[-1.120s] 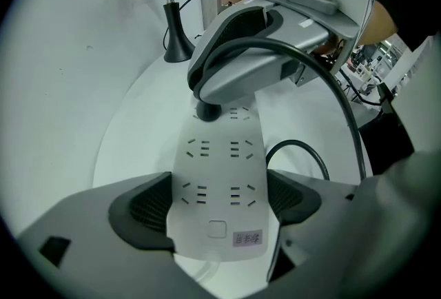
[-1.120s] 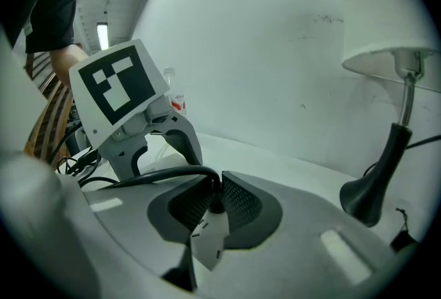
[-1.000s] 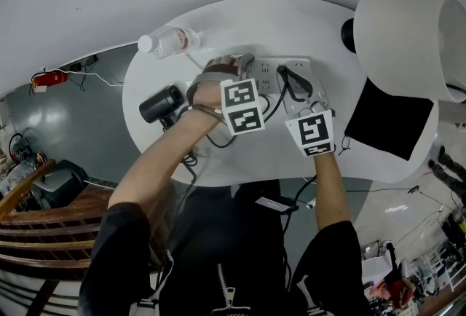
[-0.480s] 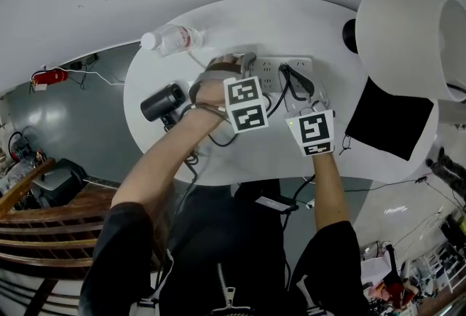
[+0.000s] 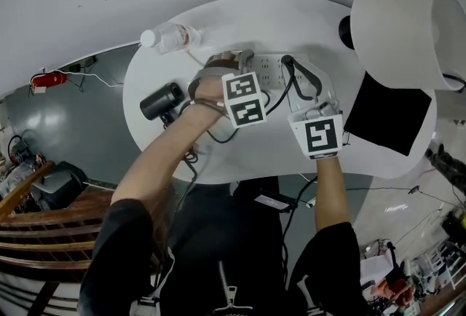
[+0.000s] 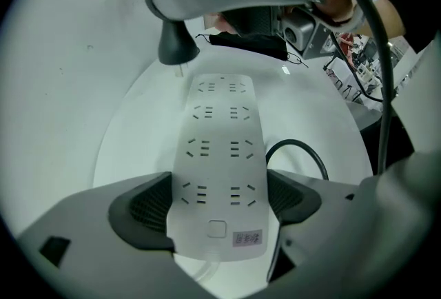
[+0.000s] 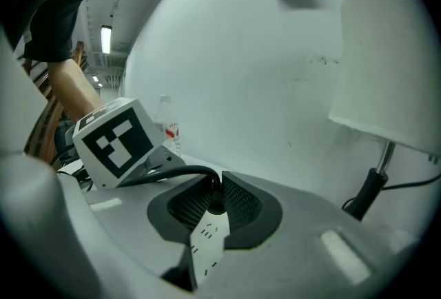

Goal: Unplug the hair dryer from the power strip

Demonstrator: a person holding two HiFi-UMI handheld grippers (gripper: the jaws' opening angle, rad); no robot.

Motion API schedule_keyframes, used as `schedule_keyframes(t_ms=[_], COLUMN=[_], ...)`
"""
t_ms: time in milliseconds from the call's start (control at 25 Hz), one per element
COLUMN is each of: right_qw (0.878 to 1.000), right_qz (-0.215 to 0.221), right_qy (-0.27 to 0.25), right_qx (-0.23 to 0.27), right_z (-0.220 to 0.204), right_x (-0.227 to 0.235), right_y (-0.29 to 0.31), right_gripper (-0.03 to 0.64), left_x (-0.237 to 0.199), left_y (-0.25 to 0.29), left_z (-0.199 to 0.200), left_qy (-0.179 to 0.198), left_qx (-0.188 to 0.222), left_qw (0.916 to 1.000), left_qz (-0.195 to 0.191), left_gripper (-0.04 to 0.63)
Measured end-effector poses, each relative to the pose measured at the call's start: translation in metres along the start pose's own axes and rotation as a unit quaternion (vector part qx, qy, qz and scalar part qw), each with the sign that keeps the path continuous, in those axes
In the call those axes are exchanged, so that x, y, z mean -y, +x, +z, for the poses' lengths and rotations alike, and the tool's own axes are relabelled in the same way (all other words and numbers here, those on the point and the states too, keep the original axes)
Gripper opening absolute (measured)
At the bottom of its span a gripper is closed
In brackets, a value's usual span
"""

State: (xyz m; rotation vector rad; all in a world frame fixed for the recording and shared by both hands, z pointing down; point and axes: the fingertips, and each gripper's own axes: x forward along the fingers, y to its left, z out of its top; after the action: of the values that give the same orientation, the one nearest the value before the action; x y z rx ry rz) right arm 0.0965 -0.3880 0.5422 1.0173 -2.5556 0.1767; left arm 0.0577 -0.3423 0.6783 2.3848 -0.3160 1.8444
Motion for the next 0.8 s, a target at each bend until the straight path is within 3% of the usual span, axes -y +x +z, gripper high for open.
schedule_keyframes(t_ms=[800], right_qw=[0.998], right_qz=[-0.025], right_qy=[0.049], right_qx=[-0.015], right_z=[-0.015], right_x=[-0.010], right_y=[-0.013], right_gripper=[0.049], left_x=[-0.001], left_y=[-0.001], left_z=[0.001], left_qy=[-0.002], left_qx=[0.018], left_qw=[0.9998], left_qz=[0.004], left_gripper=[0.407])
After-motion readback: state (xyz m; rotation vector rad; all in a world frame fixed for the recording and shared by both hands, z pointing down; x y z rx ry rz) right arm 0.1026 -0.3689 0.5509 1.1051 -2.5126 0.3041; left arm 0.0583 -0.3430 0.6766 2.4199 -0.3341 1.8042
